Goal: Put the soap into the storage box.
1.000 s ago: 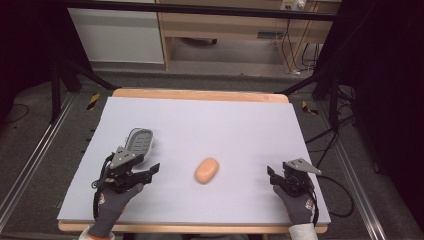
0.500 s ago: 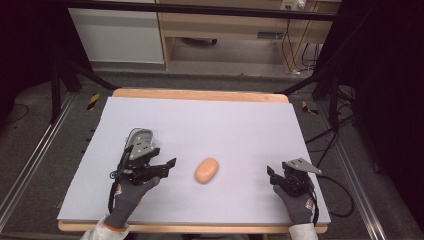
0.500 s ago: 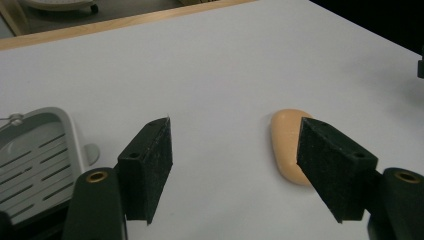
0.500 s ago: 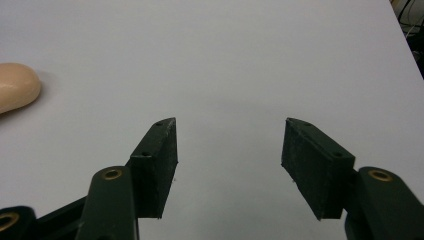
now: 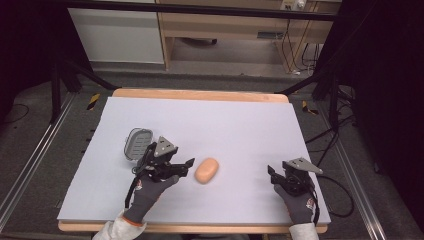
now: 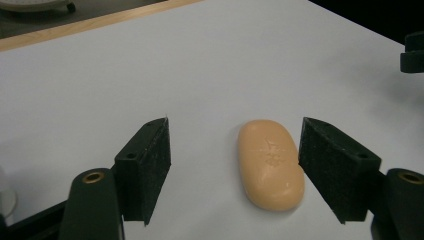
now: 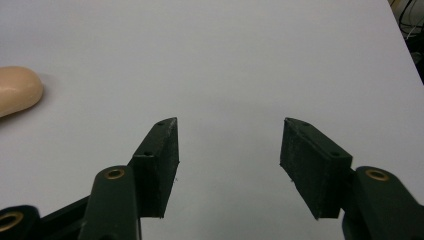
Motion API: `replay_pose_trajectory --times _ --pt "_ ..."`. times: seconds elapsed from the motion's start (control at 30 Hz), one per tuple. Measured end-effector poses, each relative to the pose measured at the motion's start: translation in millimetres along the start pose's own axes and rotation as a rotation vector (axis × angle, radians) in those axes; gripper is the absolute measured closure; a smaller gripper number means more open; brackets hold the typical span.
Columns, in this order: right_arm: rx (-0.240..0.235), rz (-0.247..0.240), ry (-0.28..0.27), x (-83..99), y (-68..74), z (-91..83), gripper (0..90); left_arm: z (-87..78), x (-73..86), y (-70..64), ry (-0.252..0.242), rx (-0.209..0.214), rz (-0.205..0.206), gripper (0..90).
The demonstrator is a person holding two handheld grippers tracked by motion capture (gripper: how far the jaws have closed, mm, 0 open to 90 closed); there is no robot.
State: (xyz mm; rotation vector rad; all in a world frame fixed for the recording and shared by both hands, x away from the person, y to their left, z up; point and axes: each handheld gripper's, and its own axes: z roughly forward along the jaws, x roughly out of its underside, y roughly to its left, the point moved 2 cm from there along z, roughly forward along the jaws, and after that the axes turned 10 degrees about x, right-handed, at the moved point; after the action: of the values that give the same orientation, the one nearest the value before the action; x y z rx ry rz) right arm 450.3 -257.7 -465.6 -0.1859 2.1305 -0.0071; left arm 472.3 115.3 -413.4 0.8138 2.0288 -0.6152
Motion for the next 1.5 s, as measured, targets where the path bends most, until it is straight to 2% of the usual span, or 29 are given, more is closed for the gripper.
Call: replay_pose_trajectory --times 0.47,0.67,1.07,1.5 --pt "-0.004 -0.003 0.007 -0.2 0.5 0.5 41.1 29.4 -1.8 -12.9 0.061 0.007 0.029 27.8" --pt "-0.011 -0.005 0.010 -0.2 0.7 0.6 41.5 47.2 0.4 -17.3 0.104 0.005 0.037 27.2" --pt "-0.014 -0.013 0.016 0.1 1.2 2.0 42.2 69.4 4.6 -19.3 0.179 0.001 0.047 26.0" --pt "-0.020 -0.008 0.024 0.7 0.3 2.9 42.3 90.3 10.6 -23.3 0.249 0.018 0.044 23.6"
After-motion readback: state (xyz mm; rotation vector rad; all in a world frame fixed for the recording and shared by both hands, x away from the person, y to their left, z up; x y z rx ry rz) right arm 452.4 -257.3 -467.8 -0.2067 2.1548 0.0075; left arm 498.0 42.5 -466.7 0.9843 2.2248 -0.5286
